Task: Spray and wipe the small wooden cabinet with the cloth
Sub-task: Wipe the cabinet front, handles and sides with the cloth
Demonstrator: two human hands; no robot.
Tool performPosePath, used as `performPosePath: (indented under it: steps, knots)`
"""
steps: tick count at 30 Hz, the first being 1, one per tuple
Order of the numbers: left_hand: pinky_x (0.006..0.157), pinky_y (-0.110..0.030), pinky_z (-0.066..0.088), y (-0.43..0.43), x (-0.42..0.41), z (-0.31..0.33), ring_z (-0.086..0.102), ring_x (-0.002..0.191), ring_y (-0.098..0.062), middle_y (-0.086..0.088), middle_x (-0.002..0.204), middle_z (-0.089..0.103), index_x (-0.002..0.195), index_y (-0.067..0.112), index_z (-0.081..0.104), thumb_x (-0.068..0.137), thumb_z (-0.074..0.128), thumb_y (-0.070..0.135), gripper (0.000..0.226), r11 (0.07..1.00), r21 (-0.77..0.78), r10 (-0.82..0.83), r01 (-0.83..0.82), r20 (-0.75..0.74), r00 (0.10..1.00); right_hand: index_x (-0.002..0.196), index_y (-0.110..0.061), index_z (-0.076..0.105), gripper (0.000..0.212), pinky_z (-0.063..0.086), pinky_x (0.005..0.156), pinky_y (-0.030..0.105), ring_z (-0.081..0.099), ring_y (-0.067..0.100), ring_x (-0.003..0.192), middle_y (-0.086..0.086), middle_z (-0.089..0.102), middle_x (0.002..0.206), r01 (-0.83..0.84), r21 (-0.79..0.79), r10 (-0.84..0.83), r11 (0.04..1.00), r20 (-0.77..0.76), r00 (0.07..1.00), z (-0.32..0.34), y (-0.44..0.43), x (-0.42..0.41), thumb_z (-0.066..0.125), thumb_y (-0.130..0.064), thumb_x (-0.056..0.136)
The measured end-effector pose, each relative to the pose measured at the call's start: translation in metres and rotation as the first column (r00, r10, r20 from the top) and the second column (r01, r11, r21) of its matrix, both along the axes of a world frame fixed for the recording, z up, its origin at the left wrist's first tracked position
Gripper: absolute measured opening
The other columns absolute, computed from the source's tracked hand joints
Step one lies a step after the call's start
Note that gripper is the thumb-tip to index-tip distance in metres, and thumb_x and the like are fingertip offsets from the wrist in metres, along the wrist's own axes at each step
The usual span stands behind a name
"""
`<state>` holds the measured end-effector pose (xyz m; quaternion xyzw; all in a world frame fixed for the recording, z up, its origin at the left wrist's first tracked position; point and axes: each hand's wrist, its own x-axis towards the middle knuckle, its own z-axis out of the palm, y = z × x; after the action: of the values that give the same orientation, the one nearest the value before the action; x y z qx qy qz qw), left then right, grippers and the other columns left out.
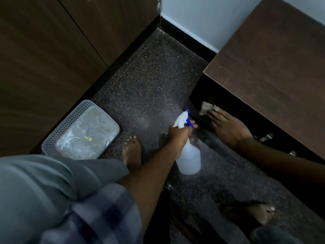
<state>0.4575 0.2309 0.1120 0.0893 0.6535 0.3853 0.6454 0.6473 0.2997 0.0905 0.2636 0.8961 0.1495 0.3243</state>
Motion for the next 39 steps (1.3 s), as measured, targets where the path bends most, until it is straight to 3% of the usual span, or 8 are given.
performPosePath:
  steps: [7,12,16,20,23,26,30,39]
  knots:
    - [0.06,-0.026,0.052,-0.002,-0.004,-0.008,0.065,0.069,-0.01,0.004,0.103,0.08,0.14,0.023,0.062,0.09,0.051,-0.004,0.058,0.999,-0.037,0.031,-0.033,-0.051,0.998,0.159,-0.012,0.021,0.059,-0.011,0.124,0.053,-0.004,0.034,0.156,0.01,0.009,0.168,-0.035,0.003,0.033,0.999,0.255,0.966,-0.021,0.007,-0.052,0.027,-0.037,0.106]
    - [0.058,-0.018,0.051,0.0,-0.004,-0.018,0.066,0.067,-0.002,0.009,0.104,0.074,0.146,0.019,0.055,0.097,0.05,-0.003,0.055,0.999,-0.043,0.013,-0.018,-0.127,0.992,0.157,-0.005,0.024,0.056,-0.017,0.119,0.051,0.002,0.032,0.156,0.012,0.017,0.167,-0.172,0.122,0.167,0.978,0.051,0.985,-0.042,0.046,-0.074,0.029,-0.027,0.106]
    - [0.056,-0.013,0.052,-0.003,-0.01,-0.017,0.068,0.065,0.003,0.022,0.093,0.067,0.148,0.021,0.055,0.096,0.052,-0.005,0.058,0.999,-0.01,0.036,-0.037,-0.112,0.993,0.161,-0.017,0.019,0.058,-0.024,0.117,0.018,-0.016,0.021,0.153,0.001,0.01,0.169,0.053,-0.019,-0.046,0.998,0.287,0.957,-0.076,0.011,-0.059,0.026,-0.034,0.106]
    - [0.067,-0.023,0.054,-0.002,-0.012,-0.033,0.073,0.09,-0.022,0.009,0.119,0.068,0.149,0.021,0.053,0.096,0.052,-0.004,0.059,0.998,-0.053,0.017,-0.023,-0.111,0.994,0.153,-0.014,0.037,0.055,-0.024,0.117,0.05,0.006,0.032,0.156,0.008,0.024,0.165,-0.035,-0.102,0.065,0.994,0.312,0.948,-0.074,0.016,-0.039,0.039,-0.036,0.103]
    - [0.058,-0.007,0.049,-0.004,0.002,-0.03,0.064,0.079,-0.004,0.002,0.121,0.065,0.149,0.013,0.052,0.096,0.05,-0.01,0.057,0.998,-0.059,0.009,-0.016,-0.118,0.993,0.148,-0.008,0.047,0.048,-0.014,0.12,0.049,0.012,0.032,0.156,0.011,0.033,0.162,-0.122,-0.02,0.124,0.992,0.103,0.987,-0.073,0.049,-0.067,0.039,-0.024,0.103]
    - [0.085,-0.017,0.055,-0.004,0.005,-0.03,0.066,0.104,-0.015,-0.011,0.139,0.065,0.149,0.01,0.053,0.095,0.051,-0.011,0.058,0.999,-0.045,0.004,-0.008,-0.078,0.997,0.154,-0.006,0.037,0.052,-0.01,0.121,0.05,0.007,0.034,0.156,0.014,0.025,0.164,-0.122,-0.005,0.122,0.993,0.141,0.982,-0.082,0.047,-0.079,0.037,-0.023,0.105]
    - [0.052,-0.02,0.05,0.003,-0.004,-0.024,0.059,0.065,-0.015,-0.015,0.125,0.073,0.15,0.021,0.051,0.095,0.047,-0.008,0.062,0.998,-0.065,-0.001,-0.001,-0.032,1.0,0.157,-0.008,0.028,0.056,-0.013,0.121,0.053,0.0,0.036,0.156,0.013,0.02,0.166,-0.114,-0.078,0.133,0.99,0.305,0.943,-0.08,0.012,-0.025,0.034,-0.029,0.106]
    - [0.044,-0.022,0.044,0.001,-0.001,-0.027,0.059,0.053,-0.007,-0.014,0.106,0.071,0.148,0.012,0.052,0.087,0.042,-0.014,0.067,0.996,-0.086,-0.022,0.021,-0.007,1.0,0.157,-0.011,0.028,0.054,-0.016,0.122,0.051,-0.004,0.035,0.156,0.012,0.015,0.168,-0.079,-0.084,0.1,0.993,0.292,0.951,-0.034,-0.019,0.018,0.028,-0.03,0.107]
